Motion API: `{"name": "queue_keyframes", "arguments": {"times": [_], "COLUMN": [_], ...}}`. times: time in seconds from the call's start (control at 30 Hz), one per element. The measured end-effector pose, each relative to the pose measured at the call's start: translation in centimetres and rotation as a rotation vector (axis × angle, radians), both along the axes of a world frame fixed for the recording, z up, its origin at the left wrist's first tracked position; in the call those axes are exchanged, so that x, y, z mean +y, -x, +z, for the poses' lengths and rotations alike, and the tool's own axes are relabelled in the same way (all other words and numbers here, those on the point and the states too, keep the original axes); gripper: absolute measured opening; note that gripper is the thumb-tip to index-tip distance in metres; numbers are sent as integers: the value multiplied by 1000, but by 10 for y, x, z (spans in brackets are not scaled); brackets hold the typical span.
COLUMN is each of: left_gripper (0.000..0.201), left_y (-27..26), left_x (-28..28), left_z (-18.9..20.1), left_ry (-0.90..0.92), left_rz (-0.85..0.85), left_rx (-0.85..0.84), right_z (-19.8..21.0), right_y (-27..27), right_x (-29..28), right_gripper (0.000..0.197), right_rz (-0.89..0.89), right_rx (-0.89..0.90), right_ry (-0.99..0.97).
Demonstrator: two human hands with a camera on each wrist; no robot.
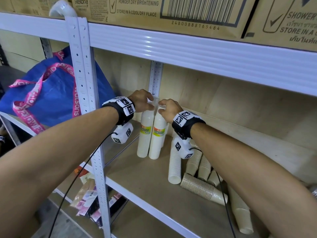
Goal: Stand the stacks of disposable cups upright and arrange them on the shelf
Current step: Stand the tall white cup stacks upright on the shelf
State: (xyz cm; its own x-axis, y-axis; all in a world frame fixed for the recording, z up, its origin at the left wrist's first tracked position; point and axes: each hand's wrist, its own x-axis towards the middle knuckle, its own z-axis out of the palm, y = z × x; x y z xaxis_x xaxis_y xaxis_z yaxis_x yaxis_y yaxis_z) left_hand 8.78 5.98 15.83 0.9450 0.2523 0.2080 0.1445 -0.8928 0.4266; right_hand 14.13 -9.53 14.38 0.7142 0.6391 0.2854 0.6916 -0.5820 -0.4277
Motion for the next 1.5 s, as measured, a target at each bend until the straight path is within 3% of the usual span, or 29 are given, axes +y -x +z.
{"name": "queue_keyframes", "arguments": {"times": [0.33, 0.63, 1.0, 1.23, 1.5], "left_gripper": [41, 41, 45, 39, 47], "left_y": [0, 6, -7, -34, -56], "left_x": [-2, -15, -83, -136, -163], "left_z": [0, 23, 65, 37, -36], "left_ry": [55, -24, -16, 21, 103], "left_rz": [13, -8, -153, -259, -267], "left_rx": [4, -29, -96, -54, 108], "right_z": [1, 15, 39, 17, -26], "right_y": [-4, -18, -54, -66, -78], "right_x": [0, -10, -94, -177, -277], "right_gripper": [36, 52, 50, 64, 75], "right_rz": [-4, -14, -188, -333, -514], "right_rx": [24, 111, 93, 151, 226], "right_ry": [6, 7, -19, 73, 219]}}
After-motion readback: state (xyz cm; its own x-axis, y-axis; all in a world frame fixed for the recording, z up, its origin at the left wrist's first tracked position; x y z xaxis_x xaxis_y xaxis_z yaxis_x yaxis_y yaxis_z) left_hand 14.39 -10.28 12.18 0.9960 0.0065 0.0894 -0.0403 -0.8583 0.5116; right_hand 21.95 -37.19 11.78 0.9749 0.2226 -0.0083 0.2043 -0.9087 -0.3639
